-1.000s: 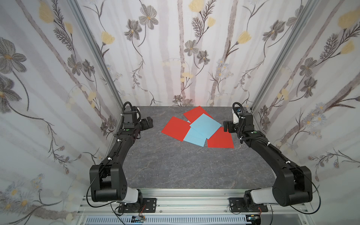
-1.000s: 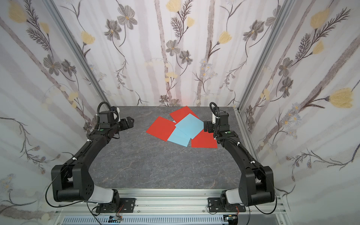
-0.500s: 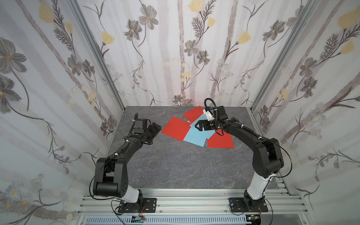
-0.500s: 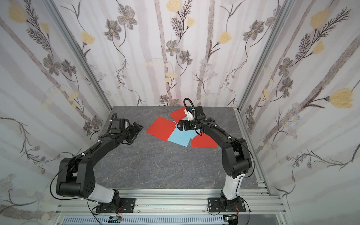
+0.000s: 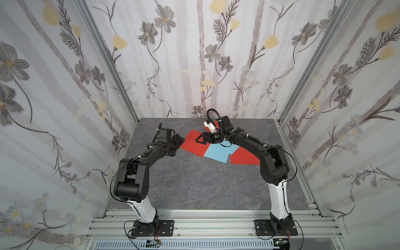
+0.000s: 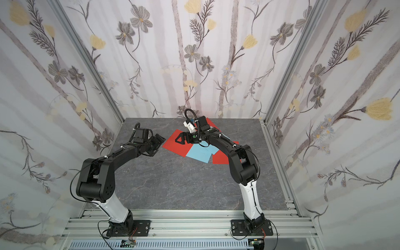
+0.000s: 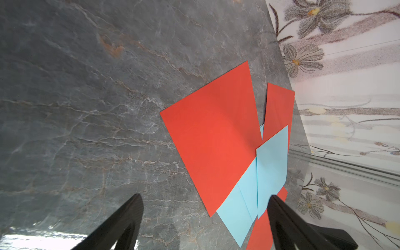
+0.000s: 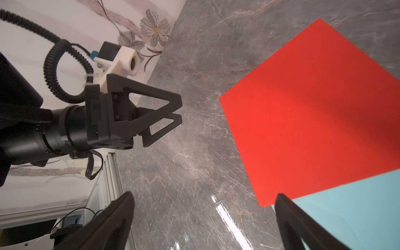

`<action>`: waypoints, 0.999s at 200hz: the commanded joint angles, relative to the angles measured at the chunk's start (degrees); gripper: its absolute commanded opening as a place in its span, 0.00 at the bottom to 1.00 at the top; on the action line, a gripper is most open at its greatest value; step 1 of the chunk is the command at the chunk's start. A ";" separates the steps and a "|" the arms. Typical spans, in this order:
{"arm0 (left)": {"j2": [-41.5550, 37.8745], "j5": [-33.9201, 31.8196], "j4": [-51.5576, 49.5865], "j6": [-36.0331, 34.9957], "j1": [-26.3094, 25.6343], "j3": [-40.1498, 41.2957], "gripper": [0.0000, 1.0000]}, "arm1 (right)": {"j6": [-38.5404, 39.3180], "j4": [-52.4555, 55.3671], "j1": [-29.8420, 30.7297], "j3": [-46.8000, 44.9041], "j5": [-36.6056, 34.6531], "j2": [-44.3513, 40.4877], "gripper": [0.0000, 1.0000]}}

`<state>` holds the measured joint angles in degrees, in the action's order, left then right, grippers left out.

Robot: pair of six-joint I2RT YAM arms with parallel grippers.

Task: Sort the scattered colored papers by color
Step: Pick up the colored paper from the center of the board.

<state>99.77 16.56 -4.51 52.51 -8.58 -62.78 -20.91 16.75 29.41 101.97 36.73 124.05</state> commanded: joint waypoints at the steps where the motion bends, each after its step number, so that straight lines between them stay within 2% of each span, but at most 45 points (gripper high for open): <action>1: 1.19 -0.63 0.11 -0.57 -0.02 -0.82 0.91 | -1.47 -0.64 0.33 0.95 0.09 2.15 1.00; 22: 2.06 -0.93 0.22 -0.32 0.05 -0.72 0.91 | -0.77 -0.49 0.30 0.51 -3.63 3.38 1.00; 77: 2.93 -1.00 3.64 2.57 0.33 0.34 0.91 | -2.49 -0.76 0.65 5.23 -3.65 10.36 1.00; 118: 5.37 -1.47 3.10 1.94 0.39 -2.61 0.91 | -3.47 -0.72 0.73 6.04 -5.71 12.06 1.00; 168: 13.19 -1.83 0.37 2.97 0.80 -9.70 0.90 | -3.91 1.63 0.78 5.96 -7.64 12.93 1.00; 200: 15.63 -2.34 -0.63 2.33 0.67 -11.17 0.89 | -3.65 2.53 0.91 5.87 -7.90 12.88 1.00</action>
<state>114.17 15.18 -3.66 54.72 -7.84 -72.75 -24.23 17.72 30.22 107.61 30.04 136.70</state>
